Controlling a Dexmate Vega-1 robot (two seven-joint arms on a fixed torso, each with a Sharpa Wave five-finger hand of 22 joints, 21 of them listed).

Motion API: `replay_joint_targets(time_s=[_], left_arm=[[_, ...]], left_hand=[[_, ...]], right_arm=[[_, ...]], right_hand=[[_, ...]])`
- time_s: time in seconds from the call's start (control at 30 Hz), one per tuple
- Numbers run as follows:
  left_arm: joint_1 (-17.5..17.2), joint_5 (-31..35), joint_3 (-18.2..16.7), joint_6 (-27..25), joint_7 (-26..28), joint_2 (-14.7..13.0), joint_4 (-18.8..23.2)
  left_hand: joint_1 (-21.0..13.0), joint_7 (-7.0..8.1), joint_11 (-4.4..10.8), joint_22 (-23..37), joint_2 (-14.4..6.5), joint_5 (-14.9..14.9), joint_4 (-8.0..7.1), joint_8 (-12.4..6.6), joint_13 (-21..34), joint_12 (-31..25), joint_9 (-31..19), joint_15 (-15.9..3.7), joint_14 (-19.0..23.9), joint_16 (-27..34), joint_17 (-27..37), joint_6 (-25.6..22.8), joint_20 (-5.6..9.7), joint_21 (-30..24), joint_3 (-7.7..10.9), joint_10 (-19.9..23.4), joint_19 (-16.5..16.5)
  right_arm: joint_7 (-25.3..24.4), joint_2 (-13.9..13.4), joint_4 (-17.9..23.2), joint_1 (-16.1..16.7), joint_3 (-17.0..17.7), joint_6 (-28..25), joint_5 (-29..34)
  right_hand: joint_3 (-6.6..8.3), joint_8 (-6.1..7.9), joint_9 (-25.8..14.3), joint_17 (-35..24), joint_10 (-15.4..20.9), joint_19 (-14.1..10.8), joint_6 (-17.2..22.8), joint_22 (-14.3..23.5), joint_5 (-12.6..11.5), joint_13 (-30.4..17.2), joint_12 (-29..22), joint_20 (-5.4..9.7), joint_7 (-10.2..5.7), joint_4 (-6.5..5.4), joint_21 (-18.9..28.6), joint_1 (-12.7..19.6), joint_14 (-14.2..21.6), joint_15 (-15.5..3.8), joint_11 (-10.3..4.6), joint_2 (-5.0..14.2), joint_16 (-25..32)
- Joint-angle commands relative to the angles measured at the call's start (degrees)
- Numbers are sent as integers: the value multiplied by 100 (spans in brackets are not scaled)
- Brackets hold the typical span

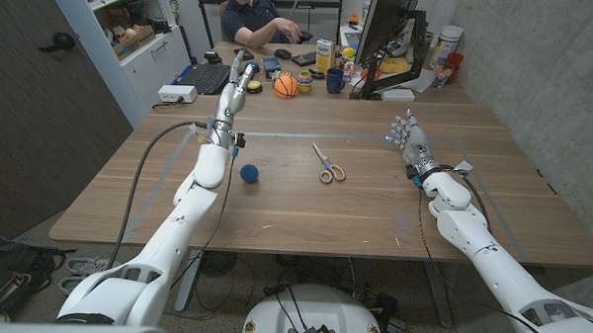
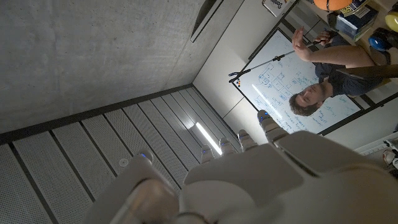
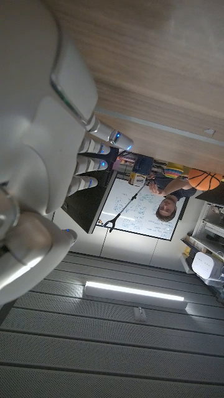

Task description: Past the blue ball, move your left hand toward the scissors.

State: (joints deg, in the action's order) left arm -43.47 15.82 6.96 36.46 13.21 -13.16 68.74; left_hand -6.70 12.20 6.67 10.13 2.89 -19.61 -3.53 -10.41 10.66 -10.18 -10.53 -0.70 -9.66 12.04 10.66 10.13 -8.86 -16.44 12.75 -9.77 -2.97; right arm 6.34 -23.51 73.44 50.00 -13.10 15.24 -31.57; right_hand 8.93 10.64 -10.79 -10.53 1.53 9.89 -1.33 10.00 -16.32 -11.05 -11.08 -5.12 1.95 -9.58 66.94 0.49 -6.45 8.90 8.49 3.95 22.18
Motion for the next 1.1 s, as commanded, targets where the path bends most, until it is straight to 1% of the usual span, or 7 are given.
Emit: replay_joint_targets(time_s=[0.03, 0.27, 0.5, 0.67, 0.7, 0.9, 1.1], left_arm=[[227, 854, 257, 67, 350, -282, 176], [459, 1137, 463, 59, 236, -469, 187], [707, 1376, 686, 17, 170, -572, 115], [801, 1502, 814, -44, 70, -662, 166], [829, 1506, 865, -97, -122, -727, 238], [898, 1613, 1007, -202, -415, -870, 398], [961, 1709, 1123, -309, -672, -979, 522]], left_hand=[[-160, 53, 45, 1, 90, -17, 129, -26, 4, -6, -16, 4, -699, -18, 15, 880, -143, 67, -9, -1273, 7], [-408, 55, 85, -15, 180, -44, 287, -16, -1, 21, -13, -12, -876, -47, 19, 1020, -256, 220, -50, -1502, -41], [-493, 57, 95, -14, 190, -57, 333, -12, -3, 10, -13, -14, -959, -58, 22, 1082, -262, 294, -64, -1547, -100], [-593, 58, 169, -15, 188, -75, 382, -13, -7, 4, -15, -171, -1055, -62, 27, 1150, -235, 346, -82, -1610, -68], [-597, 58, 170, -15, 187, -76, 384, -14, -7, 4, -15, -175, -1063, -64, 27, 1152, -237, 348, -83, -1612, -67], [-745, 54, 146, -19, 205, -104, 463, -4, -10, 0, -15, -71, -1231, -84, 29, 1268, -174, 460, -107, -1685, -184], [-849, 52, 88, -22, 240, -127, 523, 2, -10, -11, -15, 22, -1263, -70, 28, 1351, -182, 485, -130, -1701, -165]], right_arm=[[98, 48, -77, -25, 44, 40, 40], [118, 66, -65, -9, 74, 39, 37], [99, 64, 3, 56, 112, 24, 27], [69, 57, 51, 110, 138, 43, 36], [56, 56, 71, 126, 146, 37, 32], [34, 62, 114, 156, 158, 20, 24], [41, 62, 124, 173, 162, 53, 29]], right_hand=[[-47, 39, -21, -9, 6, 401, 2, 21, -24, -24, -17, -5, 31, -11, -14, 18, 30, 32, 51, 63, -8], [-65, 41, -21, -9, 8, 400, 5, 21, -26, -24, -17, -13, 29, -11, -31, 18, 33, 32, 43, 65, -16], [-80, 39, -21, -9, 4, 401, -2, 21, -27, -24, -15, -11, 34, -11, -45, 17, 35, 35, 43, 67, -23], [-94, 39, -21, -10, 3, 396, -2, 21, -28, -24, -15, -18, 31, -11, -57, 17, 36, 31, 35, 69, -30], [-97, 38, -21, -10, 3, 398, -4, 21, -28, -24, -15, -17, 30, -12, -60, 17, 37, 33, 35, 69, -30], [-111, 39, -21, -10, 3, 412, -4, 22, -29, -24, -14, -9, 31, -12, -77, 16, 39, 41, 48, 71, -37], [-124, 39, -21, -10, 4, 419, -6, 22, -30, -24, -15, -2, 28, -13, -92, 16, 38, 37, 42, 75, -44]])
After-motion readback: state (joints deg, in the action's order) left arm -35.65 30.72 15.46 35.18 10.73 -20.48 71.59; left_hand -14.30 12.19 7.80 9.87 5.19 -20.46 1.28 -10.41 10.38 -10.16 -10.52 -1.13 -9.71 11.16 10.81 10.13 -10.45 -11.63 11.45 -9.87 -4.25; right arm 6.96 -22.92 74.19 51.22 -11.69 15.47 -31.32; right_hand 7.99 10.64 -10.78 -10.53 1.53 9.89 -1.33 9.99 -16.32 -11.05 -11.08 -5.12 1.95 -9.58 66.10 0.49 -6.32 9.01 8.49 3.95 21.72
